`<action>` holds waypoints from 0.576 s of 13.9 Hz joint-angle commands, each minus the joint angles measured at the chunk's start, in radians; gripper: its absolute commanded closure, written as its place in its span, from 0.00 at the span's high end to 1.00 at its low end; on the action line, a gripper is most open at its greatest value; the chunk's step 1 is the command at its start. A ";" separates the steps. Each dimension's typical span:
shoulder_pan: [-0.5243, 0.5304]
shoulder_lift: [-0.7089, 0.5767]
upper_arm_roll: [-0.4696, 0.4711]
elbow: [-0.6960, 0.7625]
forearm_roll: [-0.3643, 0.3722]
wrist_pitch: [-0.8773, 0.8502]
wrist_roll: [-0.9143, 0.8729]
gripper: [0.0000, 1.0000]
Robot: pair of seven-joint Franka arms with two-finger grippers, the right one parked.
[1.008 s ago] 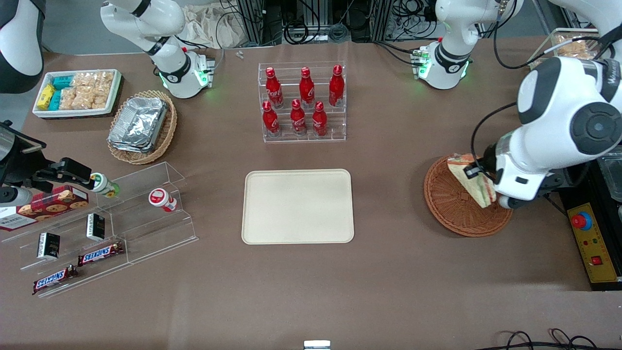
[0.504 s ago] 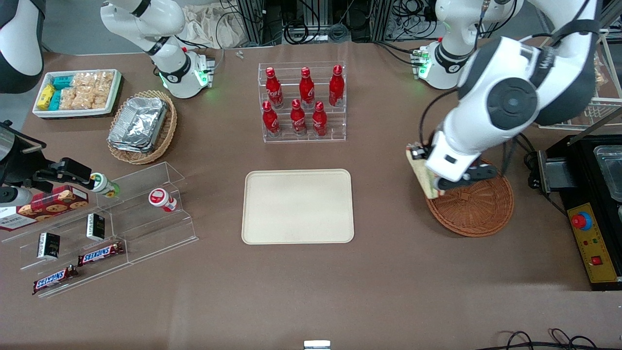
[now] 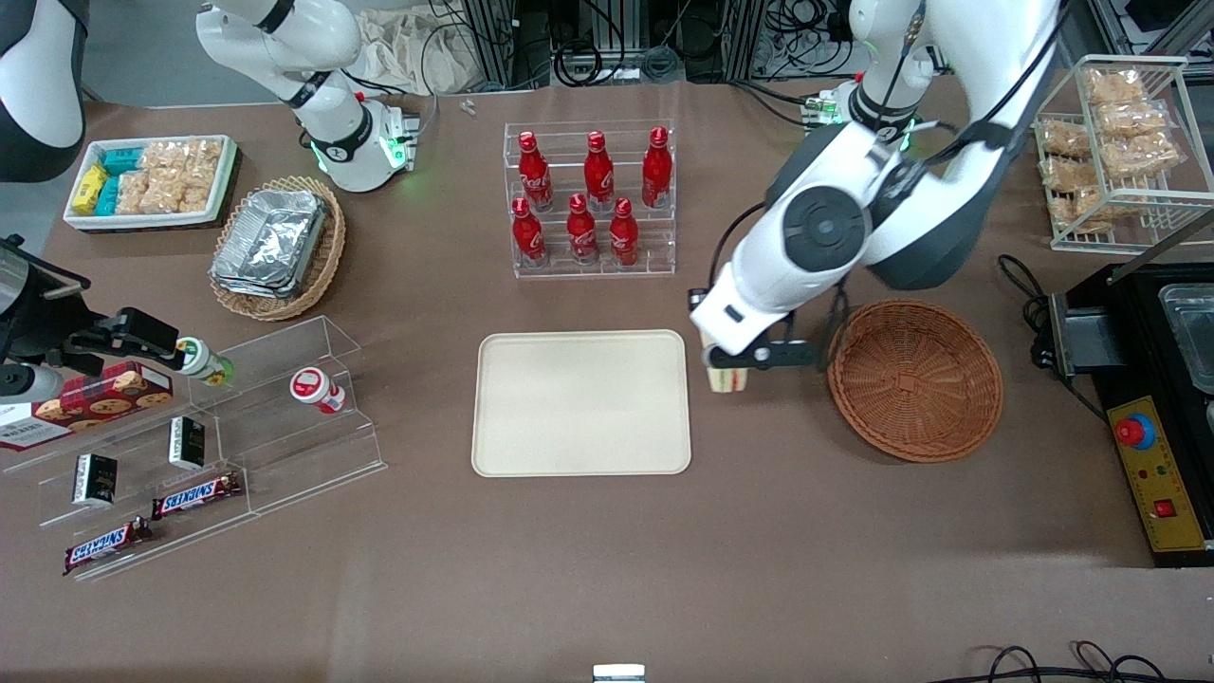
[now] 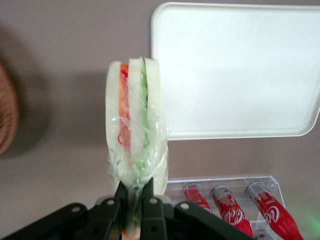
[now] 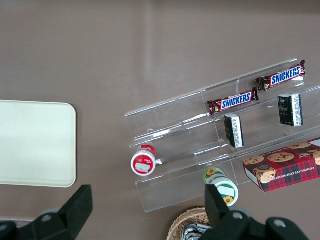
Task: Place sandwich from basket to tray
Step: 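Carry the held sandwich with the left gripper over the cream tray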
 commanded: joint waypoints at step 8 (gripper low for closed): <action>-0.096 0.293 0.000 0.044 0.210 0.194 -0.015 0.00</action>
